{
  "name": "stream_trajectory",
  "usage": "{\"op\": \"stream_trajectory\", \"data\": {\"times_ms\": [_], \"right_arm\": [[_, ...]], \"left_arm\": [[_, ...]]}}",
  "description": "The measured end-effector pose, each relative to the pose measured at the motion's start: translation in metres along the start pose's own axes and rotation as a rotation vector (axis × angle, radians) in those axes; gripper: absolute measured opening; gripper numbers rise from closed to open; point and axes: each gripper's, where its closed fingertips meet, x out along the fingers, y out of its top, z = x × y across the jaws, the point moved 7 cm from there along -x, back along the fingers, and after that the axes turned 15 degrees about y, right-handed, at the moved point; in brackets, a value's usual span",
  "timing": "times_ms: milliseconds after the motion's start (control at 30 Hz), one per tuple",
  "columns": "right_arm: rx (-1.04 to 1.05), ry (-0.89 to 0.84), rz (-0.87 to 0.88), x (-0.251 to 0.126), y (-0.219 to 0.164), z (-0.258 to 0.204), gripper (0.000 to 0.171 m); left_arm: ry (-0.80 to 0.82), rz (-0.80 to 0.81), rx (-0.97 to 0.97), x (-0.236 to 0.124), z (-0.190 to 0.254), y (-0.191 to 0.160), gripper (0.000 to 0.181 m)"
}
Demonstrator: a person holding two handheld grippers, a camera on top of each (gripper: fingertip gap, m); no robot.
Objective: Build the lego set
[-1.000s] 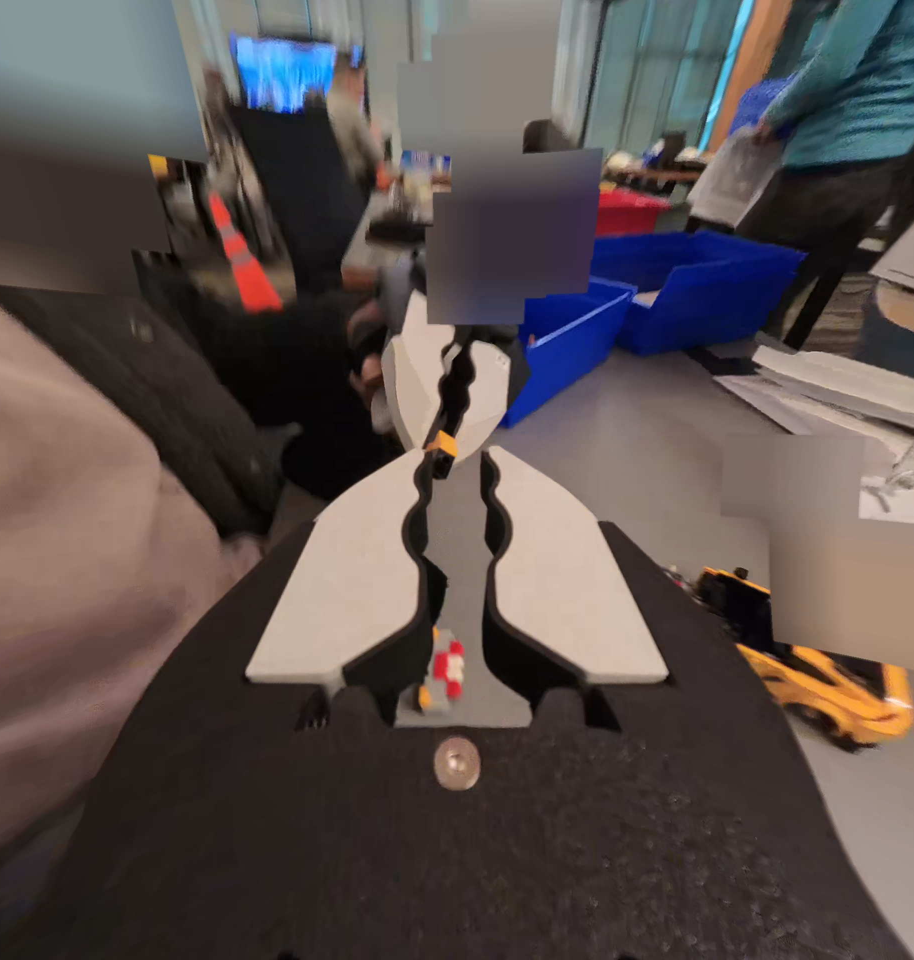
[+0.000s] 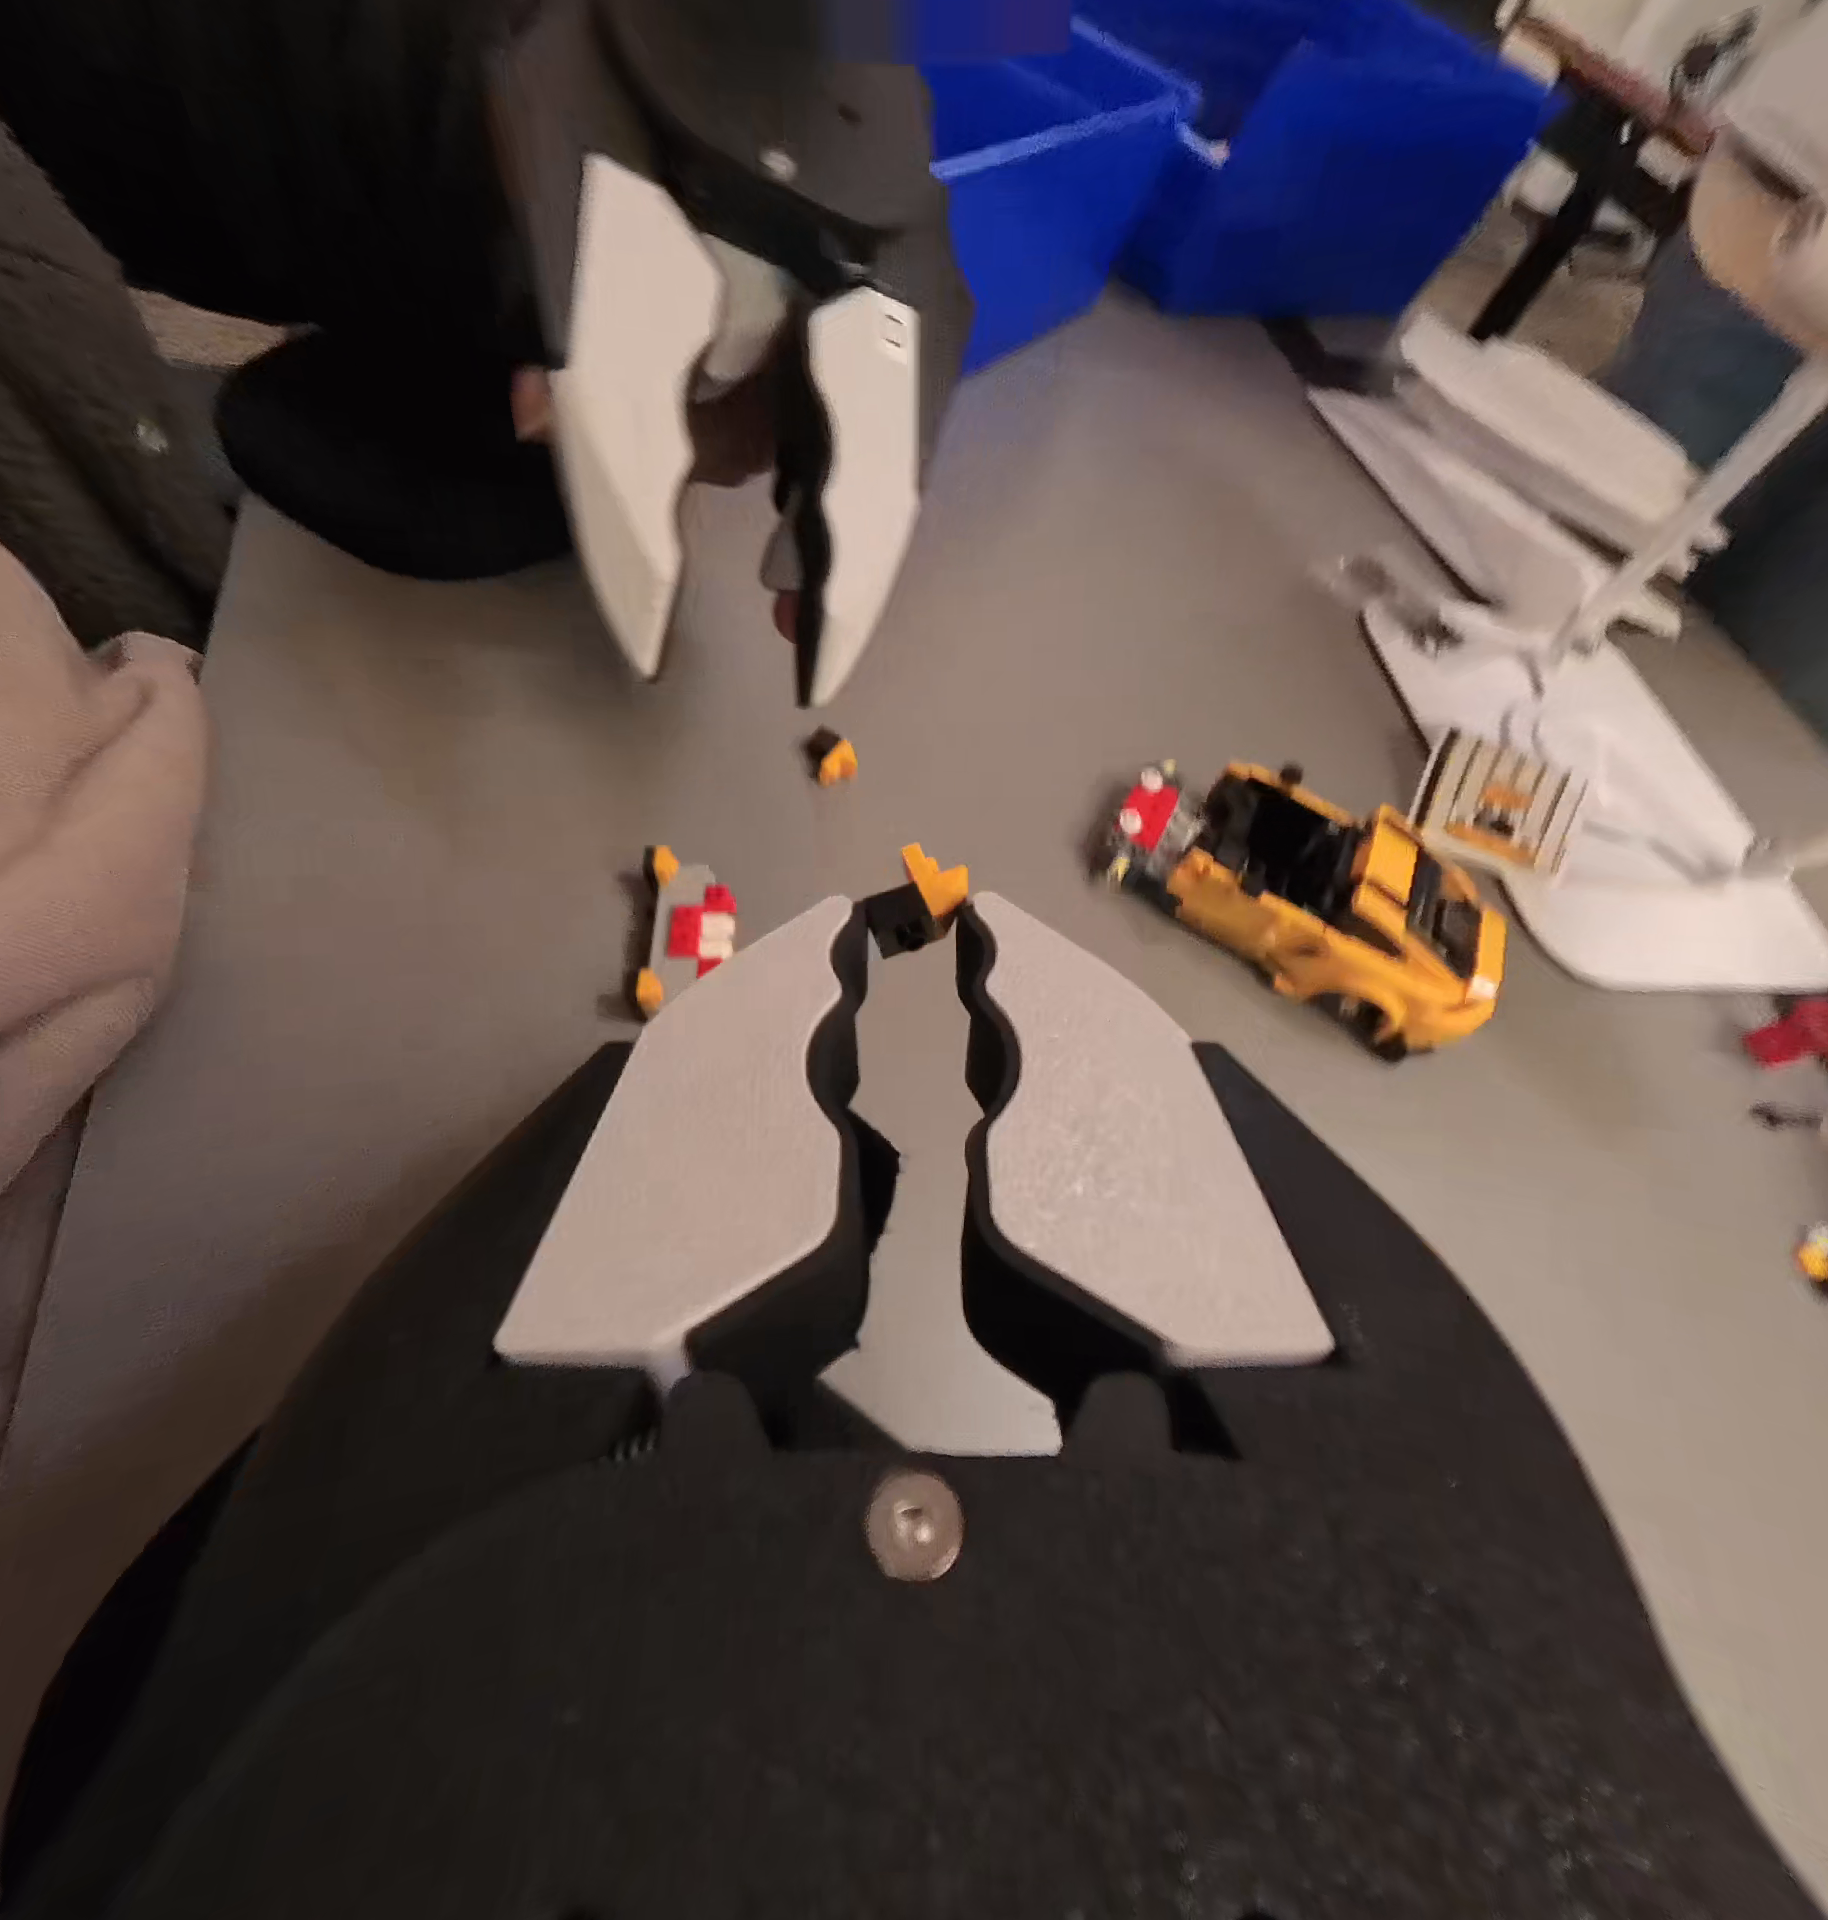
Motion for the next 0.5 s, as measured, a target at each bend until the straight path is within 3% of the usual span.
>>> {"op": "stream_trajectory", "data": {"times_ms": [367, 500], "right_arm": [[0.083, 0.099, -0.048, 0.013, -0.019, -0.007, 0.016], [0.091, 0.109, -0.029, 0.013, -0.022, -0.010, 0.016]], "left_arm": [[0.067, -0.234, 0.317, 0.058, 0.020, -0.027, 0.047], [0.100, -0.221, 0.348, 0.058, 0.021, -0.028, 0.025]]}}
